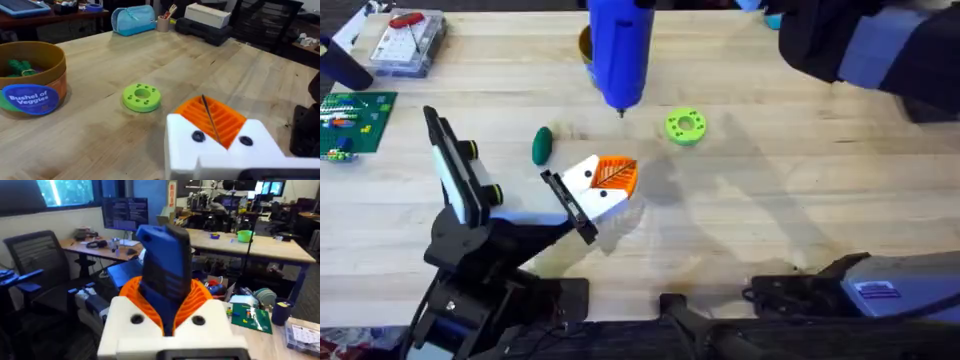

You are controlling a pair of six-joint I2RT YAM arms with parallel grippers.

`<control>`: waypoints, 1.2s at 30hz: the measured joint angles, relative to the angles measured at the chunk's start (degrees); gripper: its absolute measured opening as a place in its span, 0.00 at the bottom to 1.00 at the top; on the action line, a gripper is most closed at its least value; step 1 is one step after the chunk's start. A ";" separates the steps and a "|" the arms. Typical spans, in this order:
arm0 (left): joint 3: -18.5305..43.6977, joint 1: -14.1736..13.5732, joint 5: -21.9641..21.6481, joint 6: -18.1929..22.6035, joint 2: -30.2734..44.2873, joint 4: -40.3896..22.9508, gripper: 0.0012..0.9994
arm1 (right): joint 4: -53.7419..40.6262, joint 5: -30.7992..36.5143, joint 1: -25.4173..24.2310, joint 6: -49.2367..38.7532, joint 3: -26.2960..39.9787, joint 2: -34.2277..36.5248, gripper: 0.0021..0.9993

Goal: Pick up the gripper from the table and insert it into the empty holder that is missing its gripper. Then pick up a screw, insert it into the mounting hole, and use the screwdriver to tighten it. Finally, clean up the table by picking up the vegetable and placing it into the bucket.

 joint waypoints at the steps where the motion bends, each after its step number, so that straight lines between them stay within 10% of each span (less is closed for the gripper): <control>1: 0.00 0.00 0.00 -0.01 0.00 0.00 0.02 | 0.01 -0.20 0.17 -0.17 -0.05 0.00 0.05; 36: 0.00 0.00 0.00 -0.02 0.00 0.00 0.02 | -1.88 4.94 6.87 -16.21 -11.26 0.00 0.05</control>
